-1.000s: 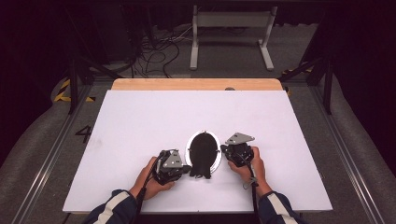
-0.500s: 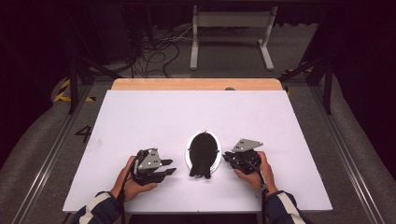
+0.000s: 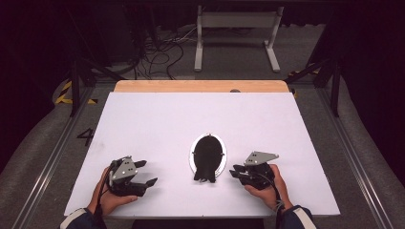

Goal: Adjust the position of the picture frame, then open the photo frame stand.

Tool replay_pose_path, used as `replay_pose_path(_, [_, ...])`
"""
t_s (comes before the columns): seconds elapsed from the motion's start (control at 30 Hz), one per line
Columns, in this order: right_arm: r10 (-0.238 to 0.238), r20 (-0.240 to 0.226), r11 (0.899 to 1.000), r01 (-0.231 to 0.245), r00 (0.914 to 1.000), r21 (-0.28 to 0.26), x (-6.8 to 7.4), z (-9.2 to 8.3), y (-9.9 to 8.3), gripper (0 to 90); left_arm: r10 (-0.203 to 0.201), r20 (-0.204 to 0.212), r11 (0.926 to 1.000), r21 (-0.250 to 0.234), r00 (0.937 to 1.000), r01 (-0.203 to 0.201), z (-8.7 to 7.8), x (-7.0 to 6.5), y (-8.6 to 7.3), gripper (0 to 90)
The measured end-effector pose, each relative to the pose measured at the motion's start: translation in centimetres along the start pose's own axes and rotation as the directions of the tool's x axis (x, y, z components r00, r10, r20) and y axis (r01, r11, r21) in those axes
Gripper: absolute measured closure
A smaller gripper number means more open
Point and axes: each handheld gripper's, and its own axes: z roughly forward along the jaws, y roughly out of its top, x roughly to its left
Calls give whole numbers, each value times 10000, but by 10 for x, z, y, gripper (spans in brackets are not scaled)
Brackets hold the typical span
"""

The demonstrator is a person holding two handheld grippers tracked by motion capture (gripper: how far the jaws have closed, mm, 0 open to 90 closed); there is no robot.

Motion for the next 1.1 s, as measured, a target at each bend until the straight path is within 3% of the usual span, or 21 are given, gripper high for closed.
replay_pose_path(0.13, [-14,-333,10000,16,9994,66,7,1,0,723,-136,-77,9998,108,9999,137,-5,1,-8,210])
replay_pose_path(0.23, [-199,-471,9994,212,9987,274,13,4,2,713,4,-179,9996,288,9998,1,-7,2,-11,194])
replay_pose_path(0.33, [-340,-550,9985,364,9979,415,20,8,5,685,-7,-795,9985,546,9968,51,-5,5,-12,191])
replay_pose_path(0.47, [-418,-603,9973,453,9973,585,27,15,10,671,-323,-692,9986,388,9971,350,-4,11,-12,185])
replay_pose_path(0.77, [-538,-750,9933,610,9957,978,37,20,16,665,-255,-584,9996,129,9980,263,-5,9,-11,172])
replay_pose_path(0.87, [-587,-741,9909,671,9955,1169,40,22,19,662,-223,-451,9994,-291,9987,210,-9,8,-9,171])
replay_pose_path(0.97, [-562,-874,9883,679,9946,1369,39,22,22,640,-272,-511,9991,-335,9983,256,-10,6,-9,170])
replay_pose_path(1.1, [-944,-883,9800,1082,9916,1672,47,26,23,627,-237,-446,9988,-449,9987,217,-10,6,-8,169])
